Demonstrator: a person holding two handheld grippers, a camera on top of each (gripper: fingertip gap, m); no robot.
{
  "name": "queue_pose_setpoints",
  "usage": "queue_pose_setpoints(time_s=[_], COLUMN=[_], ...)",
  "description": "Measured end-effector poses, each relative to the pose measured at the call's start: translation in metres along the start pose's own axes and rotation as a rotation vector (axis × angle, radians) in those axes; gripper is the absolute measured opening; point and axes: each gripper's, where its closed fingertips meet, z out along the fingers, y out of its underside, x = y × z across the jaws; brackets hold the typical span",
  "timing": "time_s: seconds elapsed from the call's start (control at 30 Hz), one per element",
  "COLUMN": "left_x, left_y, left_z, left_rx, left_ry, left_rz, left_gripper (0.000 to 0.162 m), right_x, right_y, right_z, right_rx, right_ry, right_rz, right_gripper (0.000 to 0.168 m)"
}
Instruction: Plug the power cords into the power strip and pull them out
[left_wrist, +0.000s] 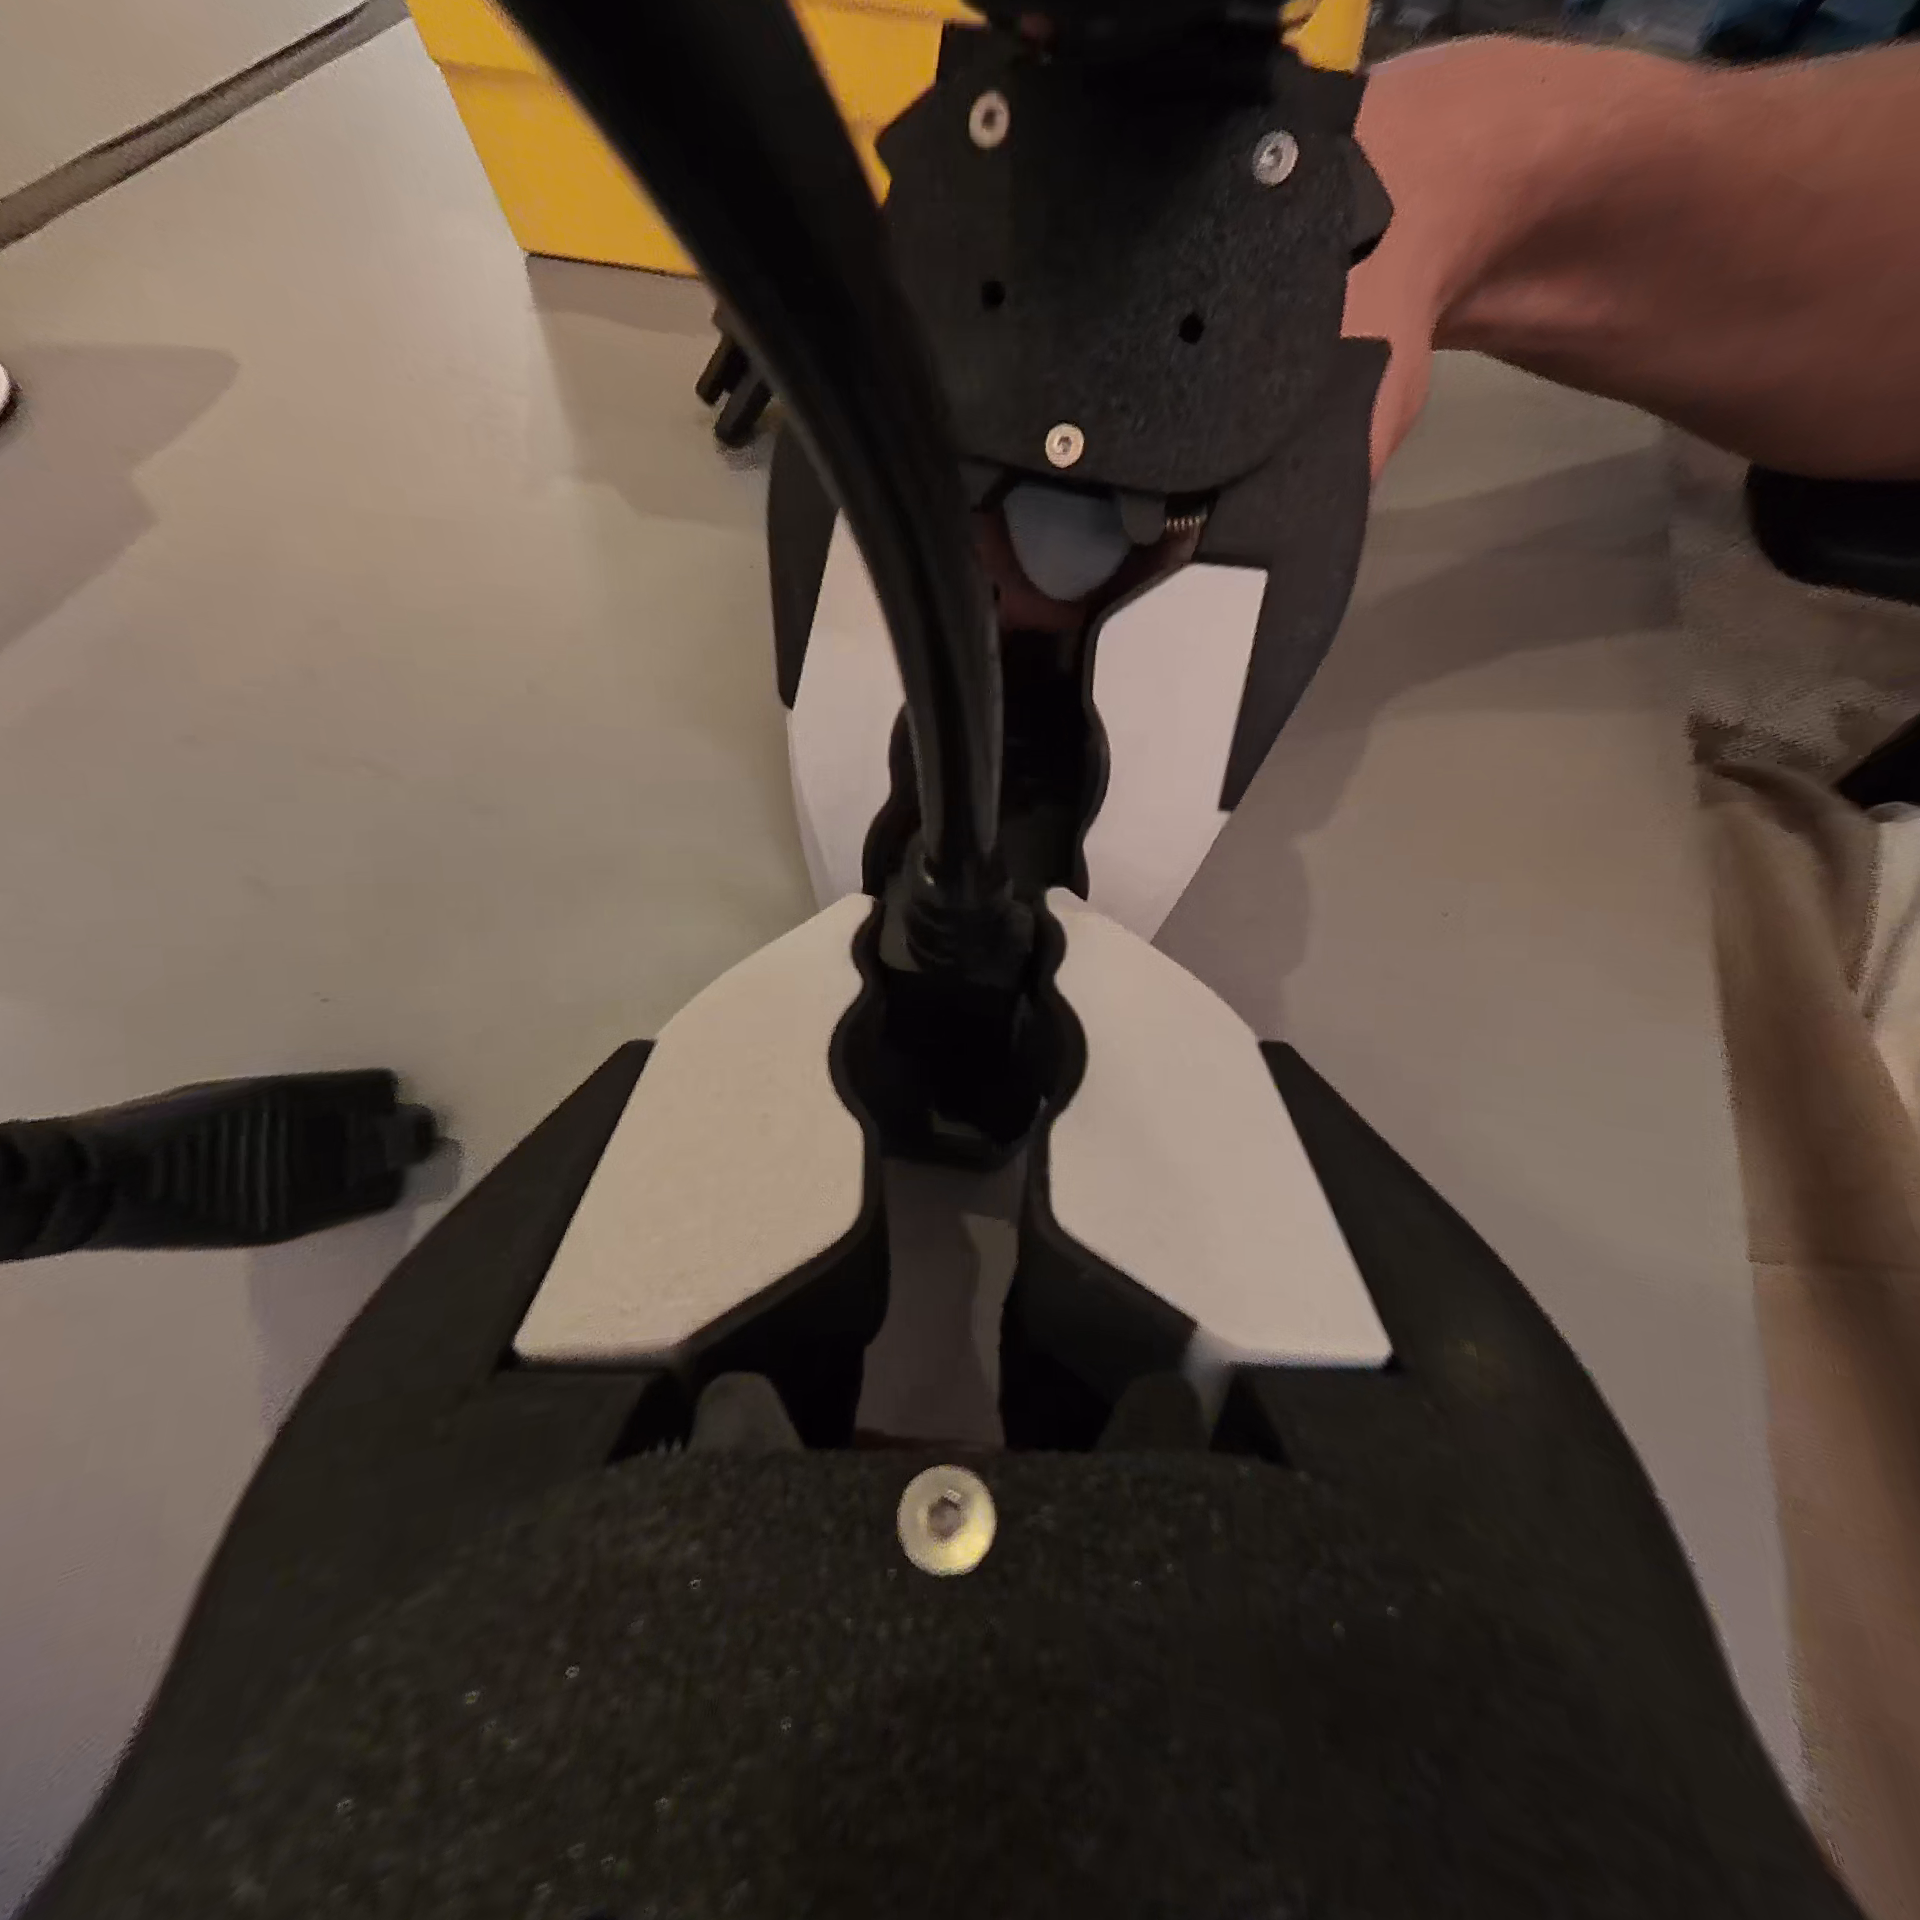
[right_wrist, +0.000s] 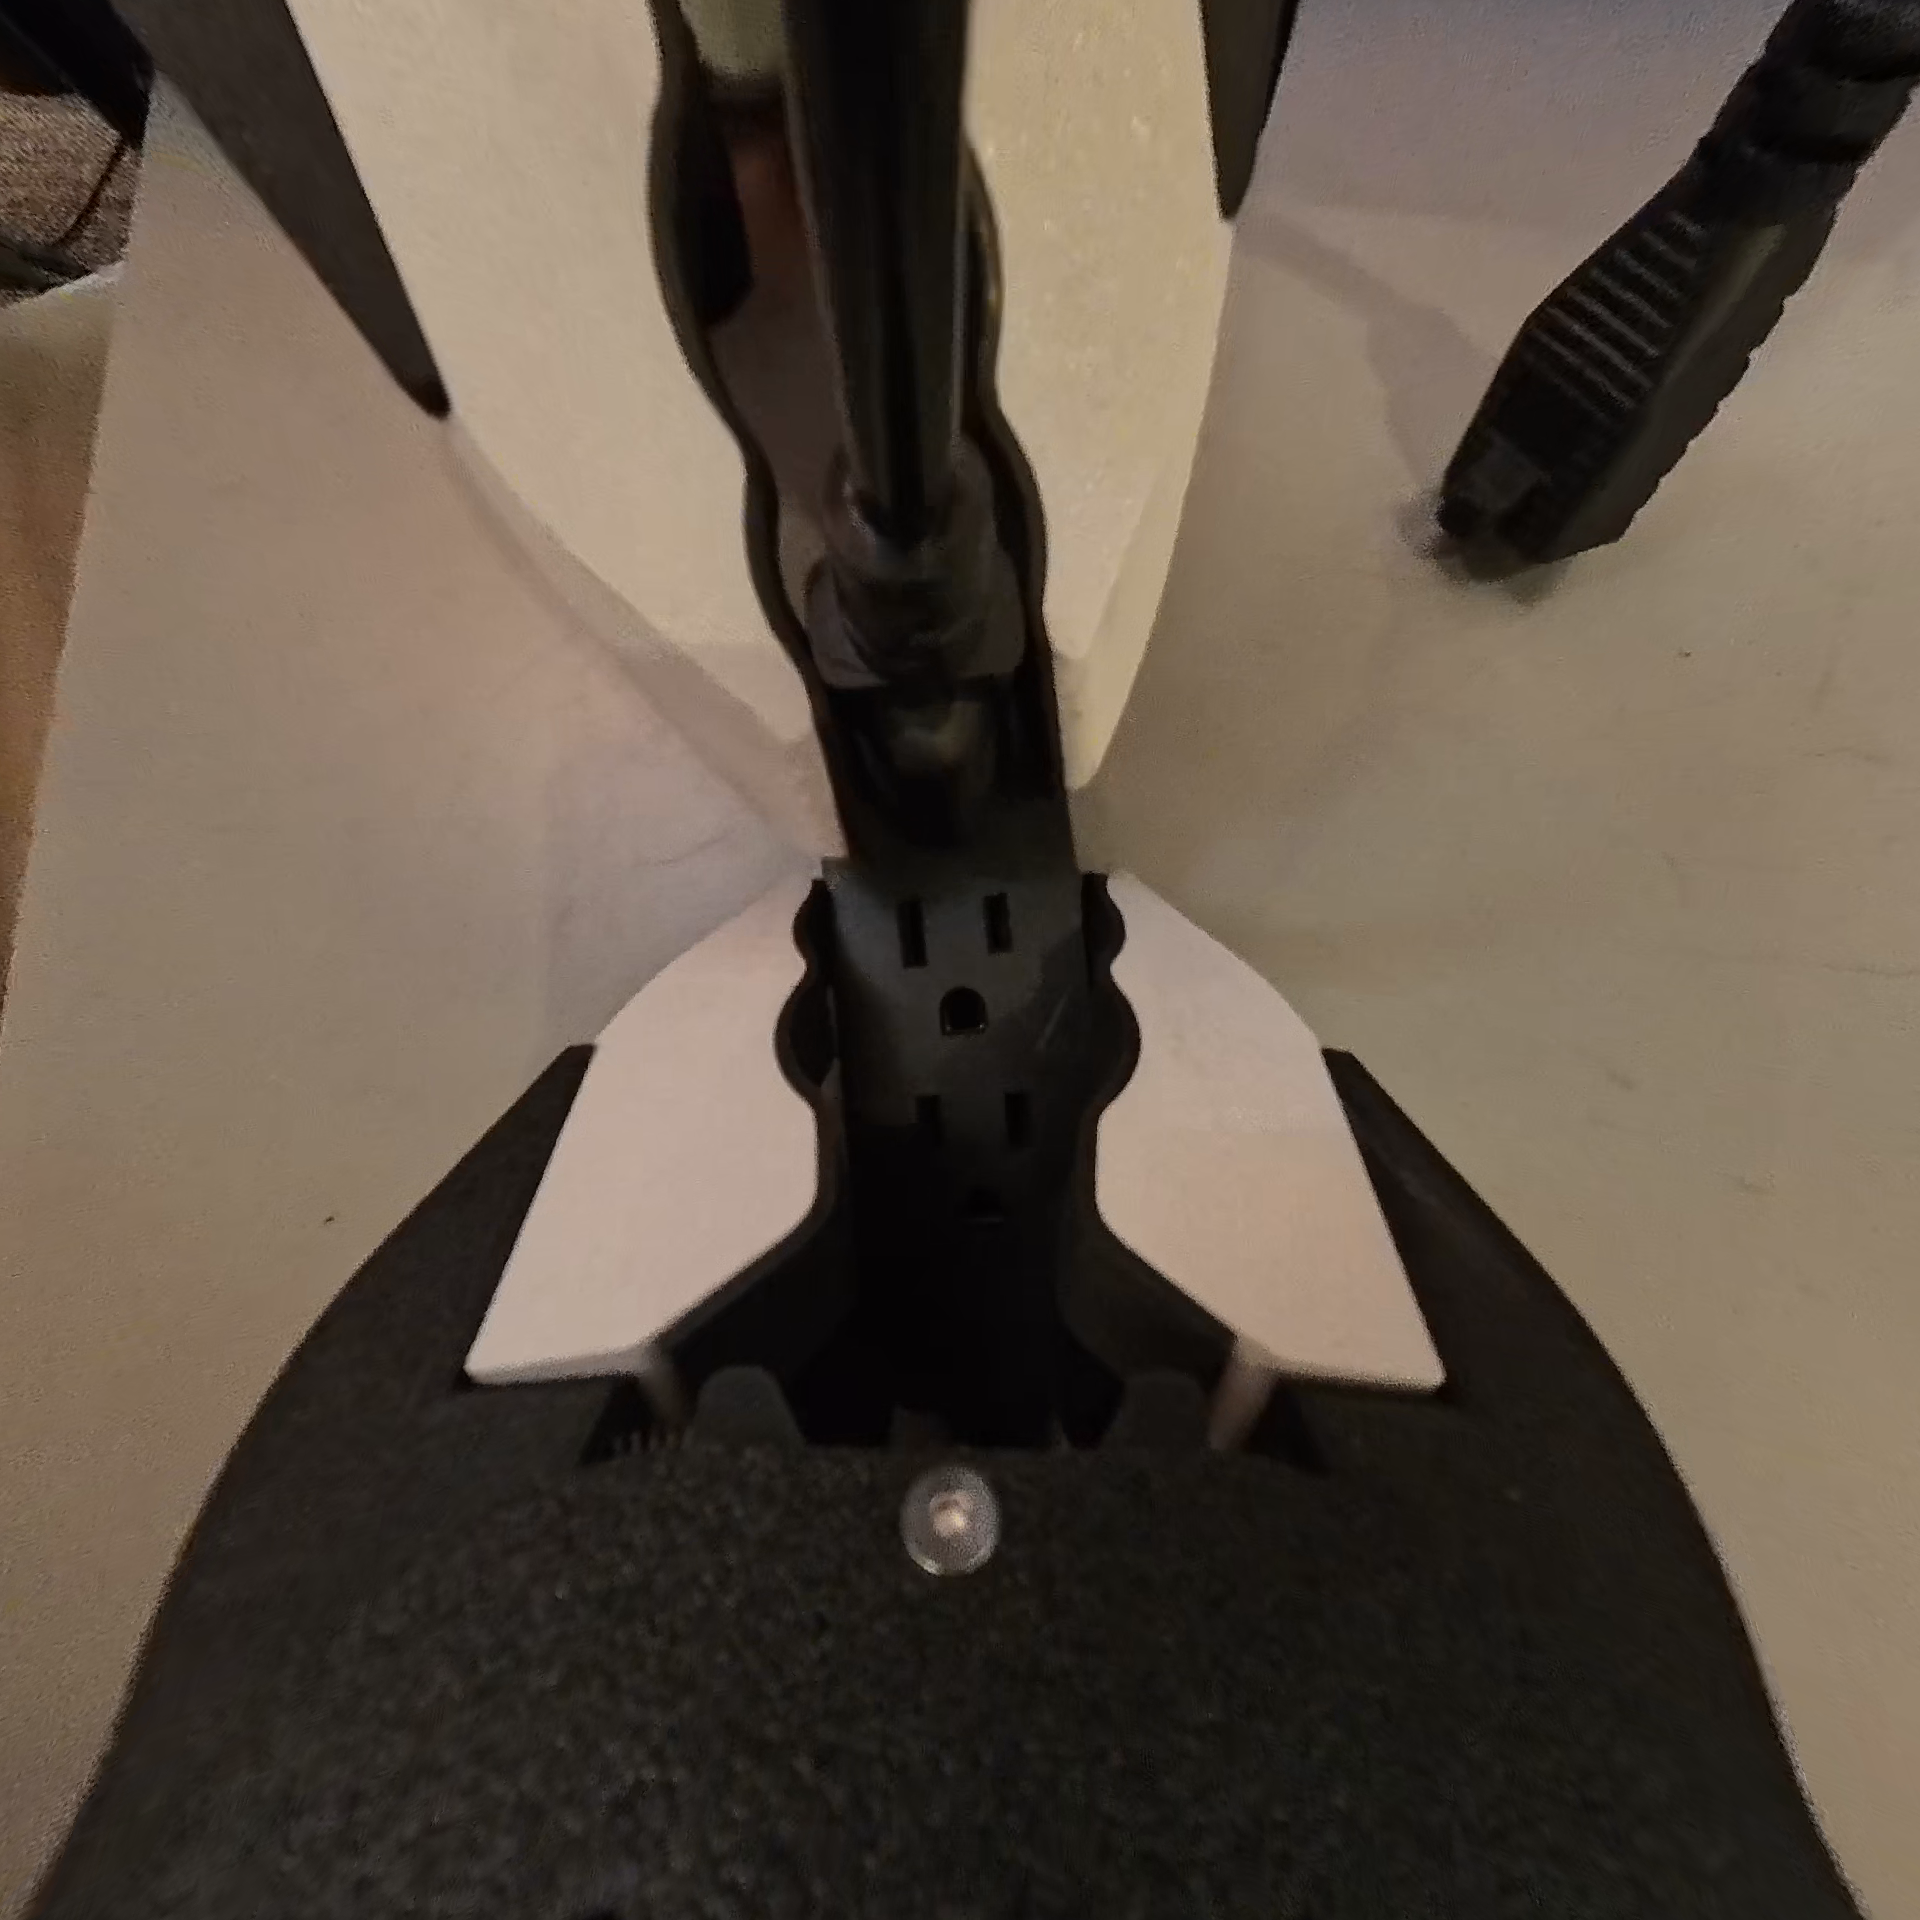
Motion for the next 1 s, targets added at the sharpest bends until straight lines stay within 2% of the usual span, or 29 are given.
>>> queue_pose_setpoints(time_s=[0.33,0.43,0.5,0.63,0.7,1.0], left_x=[0.009,0.009,0.009,0.009,0.01,0.011], left_y=[0.009,0.009,0.009,0.008,0.008,0.003], left_z=[-0.008,-0.008,-0.007,-0.006,-0.005,0.0], left_rx=[-0.029,-0.034,-0.033,-0.052,-0.058,-0.035], left_ry=[0.04,0.041,0.037,0.017,0.009,0.012], left_rz=[0.09,0.095,0.095,0.107,0.09,0.034], left_gripper=[0.024,0.024,0.024,0.024,0.024,0.022], right_x=[-0.009,-0.008,-0.005,-0.007,-0.004,-0.007], right_y=[-0.006,-0.017,-0.023,-0.016,-0.014,-0.011], right_z=[0.003,-0.014,-0.022,-0.017,-0.018,-0.019], right_rx=[-0.007,0.064,0.092,0.04,0.004,-0.004], right_ry=[0.018,0.009,0.01,0.012,0.046,0.025], right_rz=[-0.051,-0.047,-0.037,-0.02,-0.034,0.006], right_gripper=[0.045,0.041,0.033,0.031,0.022,0.024])
